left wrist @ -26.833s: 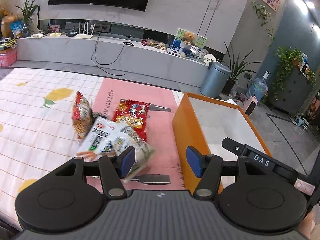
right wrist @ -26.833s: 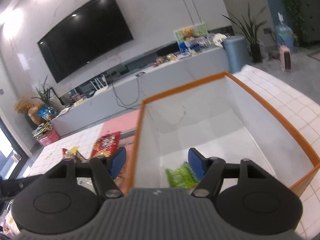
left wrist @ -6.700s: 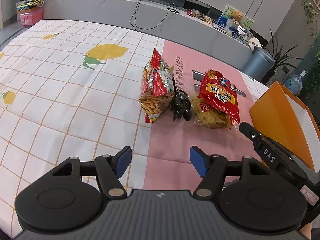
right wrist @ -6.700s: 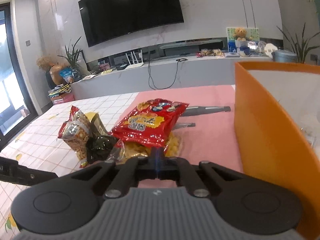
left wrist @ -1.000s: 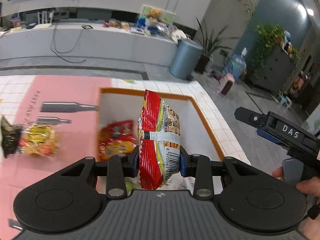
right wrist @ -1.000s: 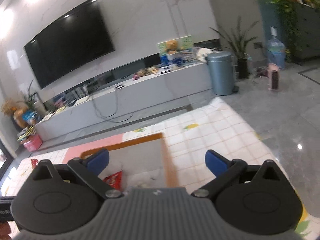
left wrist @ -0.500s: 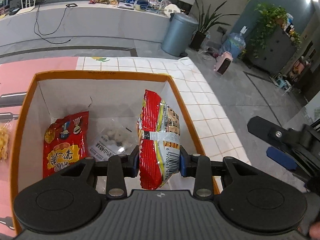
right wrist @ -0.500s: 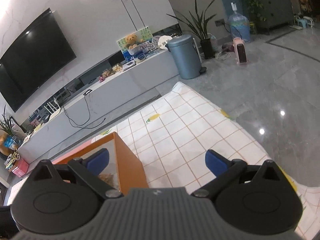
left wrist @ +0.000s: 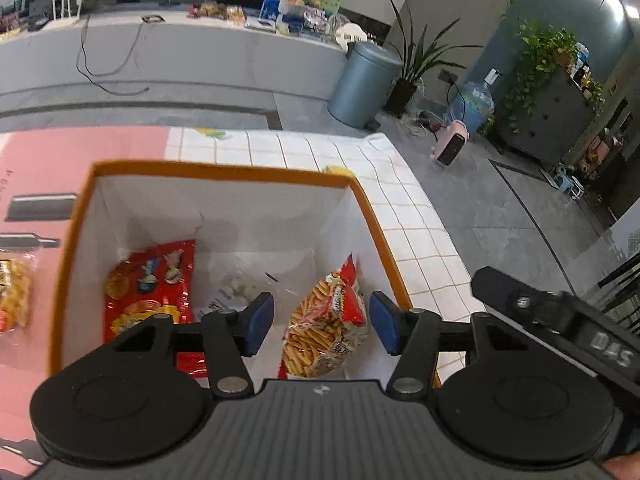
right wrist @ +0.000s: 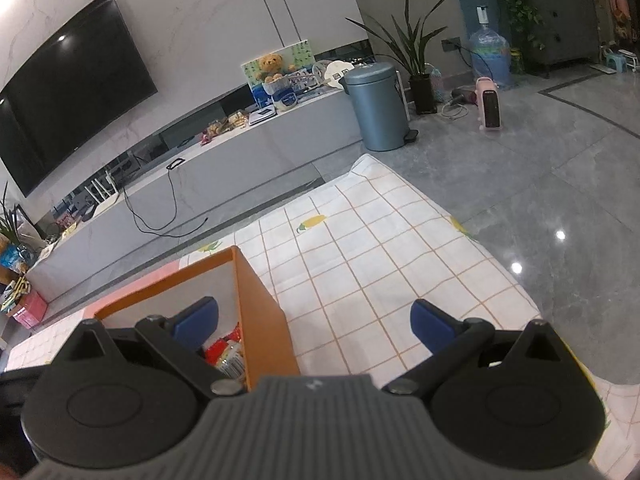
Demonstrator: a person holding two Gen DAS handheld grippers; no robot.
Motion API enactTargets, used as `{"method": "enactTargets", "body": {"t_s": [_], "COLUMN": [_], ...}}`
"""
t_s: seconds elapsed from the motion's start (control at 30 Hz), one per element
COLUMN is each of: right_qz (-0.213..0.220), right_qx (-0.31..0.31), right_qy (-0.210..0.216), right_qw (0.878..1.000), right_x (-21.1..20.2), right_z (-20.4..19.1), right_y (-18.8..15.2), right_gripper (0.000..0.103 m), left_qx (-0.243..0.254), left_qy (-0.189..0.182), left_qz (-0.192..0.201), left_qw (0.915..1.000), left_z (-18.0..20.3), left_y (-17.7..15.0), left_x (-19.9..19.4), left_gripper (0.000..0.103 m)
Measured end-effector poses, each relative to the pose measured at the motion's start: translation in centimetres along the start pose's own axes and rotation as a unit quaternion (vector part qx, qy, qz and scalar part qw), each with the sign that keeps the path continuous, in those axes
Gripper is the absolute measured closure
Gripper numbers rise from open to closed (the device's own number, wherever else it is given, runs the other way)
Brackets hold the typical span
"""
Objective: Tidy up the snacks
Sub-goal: 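Move both tools back toward the black packet and yellow bread packet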
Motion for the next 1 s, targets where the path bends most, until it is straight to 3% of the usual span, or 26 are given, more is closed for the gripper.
{"method": "enactTargets", "body": {"t_s": [0.1,0.13,0.17,0.2,0.27,0.37,0.5,0.6,0.67,0.9,1.0], "right_qz": [-0.002,0.007,0.021,0.032,0.037,0.024,-0.084,-0.140,-0.161,-0.132,-0.128], "right_qx": [-0.014,-0.022,-0.024,-0.019,-0.004,-0.008,-0.016,-0.104,-0.123,-0.169,-0.184], "right_qy": [0.010,0.012,0.009,0.008,0.035,0.081,0.132,0.067,0.025,-0.072,-0.060], "right_qw": [1.000,1.000,0.999,0.999,0.999,0.996,0.988,0.982,0.979,0.974,0.973], "right_x": [-0.1,-0.3,-0.6,-0.8,-1.3,-1.6,-0.5,1.3,3.0,6.2,7.7], "right_z": [-0.5,-0.7,-0.8,-0.8,-0.8,-1.7,-4.2,-6.6,-7.3,-9.7,-10.1], "right_y": [-0.3,-0.2,-0.1,0.2,0.5,0.1,-2.6,-5.0,-6.1,-6.4,-5.8], "right_gripper": [0.005,0.019,0.043,0.055,0.090,0.103,0.103,0.103,0.103,0.103,0.103], "left_qx": [0.003,0.002,0.003,0.008,0.030,0.045,0.031,0.014,0.007,-0.004,-0.008], "left_qy": [0.008,0.011,0.014,0.018,0.029,0.050,0.068,0.077,0.070,0.066,0.068], "left_qz": [0.006,0.010,0.016,0.023,0.036,0.058,0.082,0.082,0.079,0.070,0.059], "left_qw": [1.0000,0.9999,0.9998,0.9995,0.9985,0.9961,0.9938,0.9936,0.9944,0.9954,0.9959], "left_z": [-0.1,-0.1,-0.3,-0.5,-0.6,-1.3,-2.9,-4.1,-4.8,-6.5,-7.2], "left_y": [-0.1,0.0,-0.2,-0.4,-0.6,-1.0,-1.6,-2.1,-2.1,-2.7,-2.9], "left_x": [-1.4,-2.0,-2.7,-3.5,-4.6,-6.9,-9.6,-10.4,-10.3,-9.8,-9.5], "left_gripper": [0.038,0.038,0.038,0.038,0.038,0.038,0.036,0.035,0.035,0.035,0.035]}}
Point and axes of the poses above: each gripper's, at about its wrist camera, not at the fingertips, and x roughly the way its jaws point, z to its right, y to its top, the point moved 5 cm from there along x, roughly the way its jaws point, and after that the axes turned 3 degrees about x, right-handed, at the moved point
